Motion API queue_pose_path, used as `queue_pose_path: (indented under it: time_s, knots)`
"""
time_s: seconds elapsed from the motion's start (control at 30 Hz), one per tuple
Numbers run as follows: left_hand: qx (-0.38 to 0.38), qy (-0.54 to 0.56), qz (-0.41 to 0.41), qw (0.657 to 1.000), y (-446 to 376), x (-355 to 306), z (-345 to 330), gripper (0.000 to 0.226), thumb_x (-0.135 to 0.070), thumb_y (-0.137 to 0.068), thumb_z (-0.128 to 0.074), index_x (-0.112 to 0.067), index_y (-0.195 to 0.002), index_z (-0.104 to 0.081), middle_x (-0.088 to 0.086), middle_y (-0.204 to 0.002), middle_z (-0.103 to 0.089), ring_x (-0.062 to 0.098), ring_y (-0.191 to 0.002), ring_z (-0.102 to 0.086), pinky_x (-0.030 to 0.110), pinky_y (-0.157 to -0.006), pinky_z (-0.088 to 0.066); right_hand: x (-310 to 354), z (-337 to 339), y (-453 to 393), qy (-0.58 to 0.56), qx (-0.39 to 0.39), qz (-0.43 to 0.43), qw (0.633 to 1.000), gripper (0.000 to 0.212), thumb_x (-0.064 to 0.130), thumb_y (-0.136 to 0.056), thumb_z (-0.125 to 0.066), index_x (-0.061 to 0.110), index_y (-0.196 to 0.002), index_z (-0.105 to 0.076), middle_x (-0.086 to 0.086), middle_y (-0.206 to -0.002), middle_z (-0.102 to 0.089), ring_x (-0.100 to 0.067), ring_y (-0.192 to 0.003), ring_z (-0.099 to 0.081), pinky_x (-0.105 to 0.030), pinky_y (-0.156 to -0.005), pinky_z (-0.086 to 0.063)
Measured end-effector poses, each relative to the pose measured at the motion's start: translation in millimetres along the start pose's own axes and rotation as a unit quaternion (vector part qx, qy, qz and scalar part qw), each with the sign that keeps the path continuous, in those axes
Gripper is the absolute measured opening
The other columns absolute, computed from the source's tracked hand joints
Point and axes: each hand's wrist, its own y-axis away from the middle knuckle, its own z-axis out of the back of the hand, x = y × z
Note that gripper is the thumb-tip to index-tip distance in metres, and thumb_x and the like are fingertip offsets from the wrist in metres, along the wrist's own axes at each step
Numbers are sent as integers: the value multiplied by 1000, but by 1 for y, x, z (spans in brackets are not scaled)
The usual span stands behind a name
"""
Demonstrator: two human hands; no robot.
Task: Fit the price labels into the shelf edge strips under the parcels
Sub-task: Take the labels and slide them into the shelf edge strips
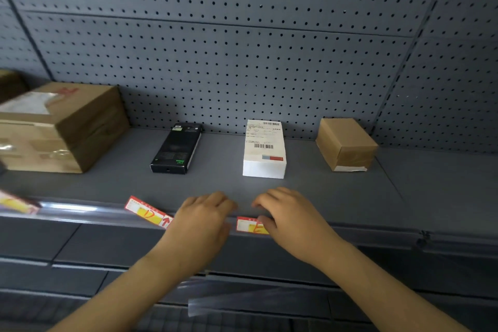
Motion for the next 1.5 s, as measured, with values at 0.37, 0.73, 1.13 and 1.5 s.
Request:
queue_pose_path:
  time_s: [0.37,0.73,1.13,1.5]
  knots:
    - [-49,-36,166,984,75,78,59,21,-16,-70,-75,-18,-90,-69,4,-85,-71,29,-71,-68,35,-63,-53,81,-11,-59,-4,16,42,999,21,24,-94,-53,22,-113,-62,4,-116,-62,-17,-109,-54,-29,-89,-42]
    - [-73,-87,275,955,220,219,134,31,-28,-90,-53,-27,-121,-55,-4,-119,-60,19,-110,-56,31,-91,-41,306,-59,-172,-71,19,195,978,18,25,-92,-56,23,-109,-60,2,-113,-60,-20,-108,-53,-34,-83,-45]
    - [-68,-121,420,897,359,371,185,31,-33,-92,-49,-28,-123,-52,-7,-122,-58,15,-111,-53,29,-92,-39,512,-138,-278,-101,83,313,941,22,27,-91,-58,23,-113,-60,1,-117,-61,-20,-112,-54,-37,-92,-45]
    - [-34,-147,507,849,425,540,238,30,-34,-94,-49,-28,-124,-51,-5,-120,-58,15,-110,-54,32,-92,-46,665,-185,-414,-111,88,338,930,25,31,-91,-58,28,-115,-58,3,-118,-63,-17,-106,-59,-32,-86,-50]
